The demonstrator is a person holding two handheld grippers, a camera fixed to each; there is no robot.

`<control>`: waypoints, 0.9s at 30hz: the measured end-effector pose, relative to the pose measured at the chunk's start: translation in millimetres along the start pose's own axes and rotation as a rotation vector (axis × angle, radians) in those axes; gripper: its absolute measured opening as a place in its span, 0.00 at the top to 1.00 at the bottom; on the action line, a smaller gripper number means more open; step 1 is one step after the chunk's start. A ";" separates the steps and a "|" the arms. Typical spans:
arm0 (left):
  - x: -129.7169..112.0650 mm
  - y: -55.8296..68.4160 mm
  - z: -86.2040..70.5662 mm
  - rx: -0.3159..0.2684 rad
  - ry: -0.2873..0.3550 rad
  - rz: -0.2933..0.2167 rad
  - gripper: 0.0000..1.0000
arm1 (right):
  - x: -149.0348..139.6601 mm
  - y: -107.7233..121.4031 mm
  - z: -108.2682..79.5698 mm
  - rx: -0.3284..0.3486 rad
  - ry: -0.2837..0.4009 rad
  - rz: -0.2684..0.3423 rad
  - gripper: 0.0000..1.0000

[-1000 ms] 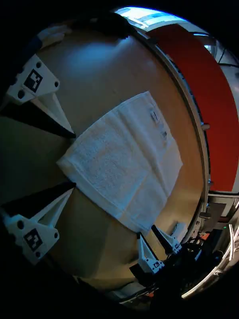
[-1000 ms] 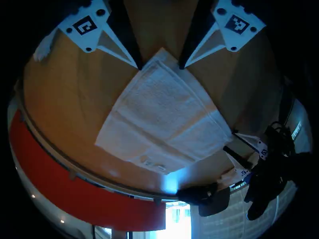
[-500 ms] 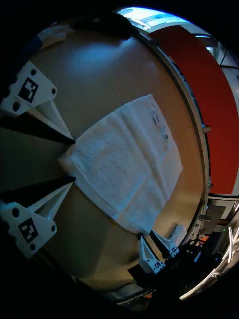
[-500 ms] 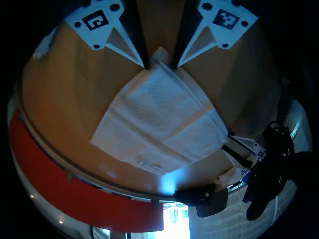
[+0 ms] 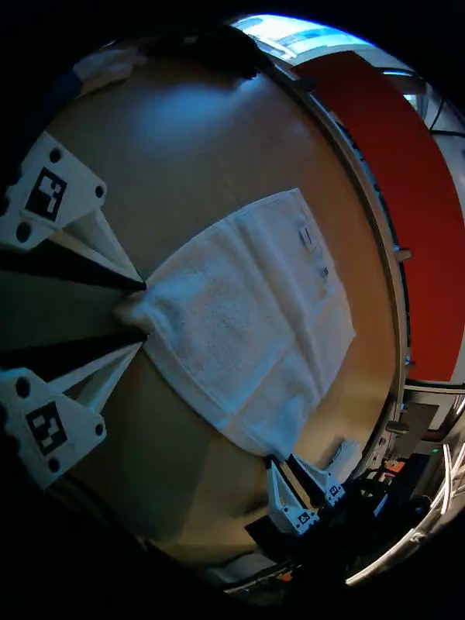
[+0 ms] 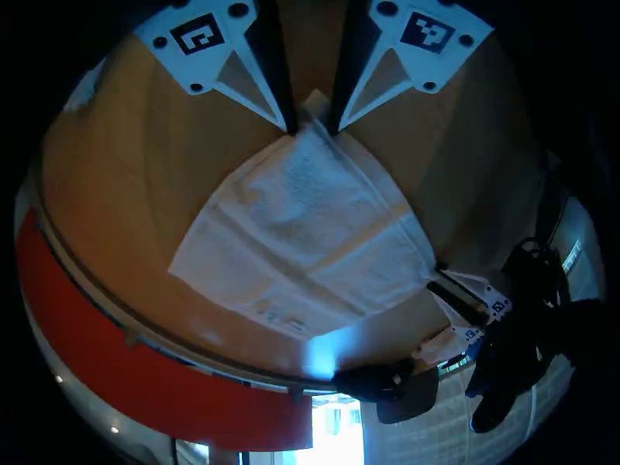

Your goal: Fold towel

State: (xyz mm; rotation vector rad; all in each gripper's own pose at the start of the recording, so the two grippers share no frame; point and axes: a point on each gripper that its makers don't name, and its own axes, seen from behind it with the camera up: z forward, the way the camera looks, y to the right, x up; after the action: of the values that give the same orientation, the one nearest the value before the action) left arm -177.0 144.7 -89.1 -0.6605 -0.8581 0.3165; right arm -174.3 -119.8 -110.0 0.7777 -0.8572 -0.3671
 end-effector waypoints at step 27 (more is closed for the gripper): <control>24.7 7.0 -32.9 0.008 0.038 -0.080 0.84 | 37.9 -1.5 -32.2 -0.016 0.065 0.001 0.81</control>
State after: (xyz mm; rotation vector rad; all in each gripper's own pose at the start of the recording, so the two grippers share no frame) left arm -135.9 149.2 -94.5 -0.6209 -0.8443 0.2351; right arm -125.6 -127.8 -104.0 0.7700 -0.7928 -0.3457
